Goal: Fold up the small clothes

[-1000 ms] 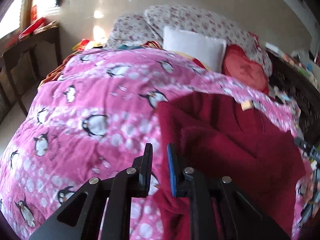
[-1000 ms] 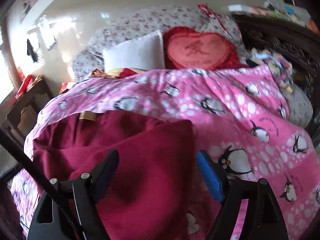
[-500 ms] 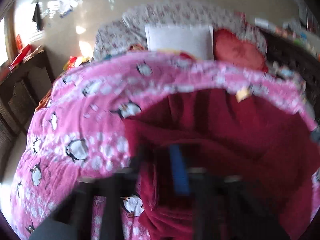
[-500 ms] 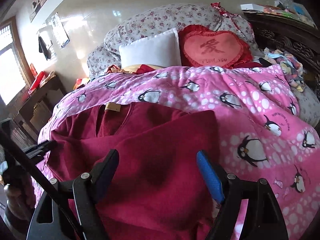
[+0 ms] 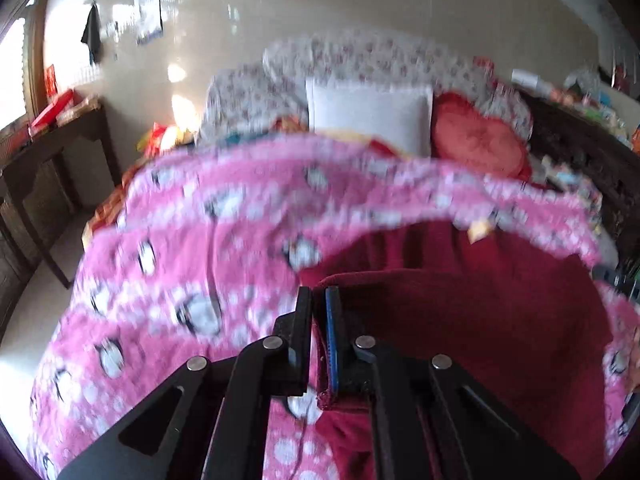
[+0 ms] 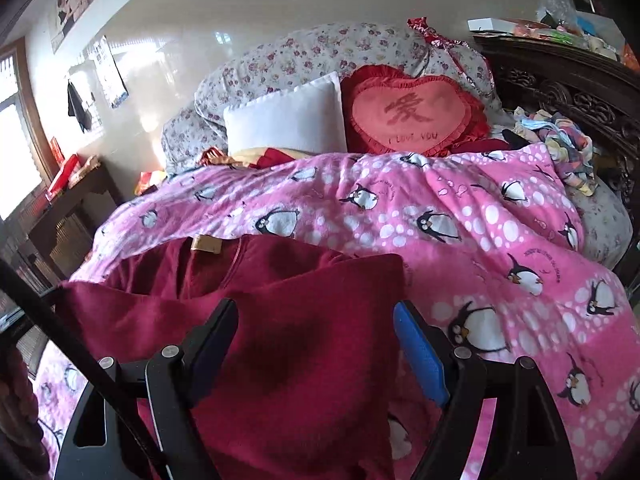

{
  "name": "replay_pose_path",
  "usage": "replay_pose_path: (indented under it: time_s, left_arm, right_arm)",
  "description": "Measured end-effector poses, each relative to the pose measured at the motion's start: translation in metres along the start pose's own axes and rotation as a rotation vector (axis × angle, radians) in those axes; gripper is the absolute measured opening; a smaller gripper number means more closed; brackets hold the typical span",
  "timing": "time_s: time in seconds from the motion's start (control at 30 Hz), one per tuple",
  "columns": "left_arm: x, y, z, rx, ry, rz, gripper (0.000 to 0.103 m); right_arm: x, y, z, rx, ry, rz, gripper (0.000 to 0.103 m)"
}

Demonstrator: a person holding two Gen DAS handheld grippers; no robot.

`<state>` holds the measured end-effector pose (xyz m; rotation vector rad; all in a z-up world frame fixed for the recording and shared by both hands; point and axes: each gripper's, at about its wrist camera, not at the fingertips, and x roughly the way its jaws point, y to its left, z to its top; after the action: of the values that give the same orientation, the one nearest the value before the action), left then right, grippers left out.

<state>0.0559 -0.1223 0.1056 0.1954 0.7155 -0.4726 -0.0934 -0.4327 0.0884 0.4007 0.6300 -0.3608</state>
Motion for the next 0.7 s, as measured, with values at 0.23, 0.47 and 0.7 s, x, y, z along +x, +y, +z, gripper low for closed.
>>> replay_pose_path:
  time_s: [0.23, 0.47, 0.7]
  left_arm:
    - [0.045, -0.003, -0.025, -0.006, 0.118, 0.058, 0.007]
    - [0.028, -0.01, -0.024, -0.01, 0.059, 0.035, 0.021]
    - [0.055, -0.019, -0.035, -0.004, 0.143, 0.077, 0.024]
  right_arm:
    - [0.049, -0.008, -0.004, -0.072, 0.039, -0.25, 0.082]
    - [-0.014, -0.012, -0.023, -0.081, 0.024, -0.105, 0.074]
    - [-0.004, -0.012, -0.073, -0.183, 0.134, -0.164, 0.068]
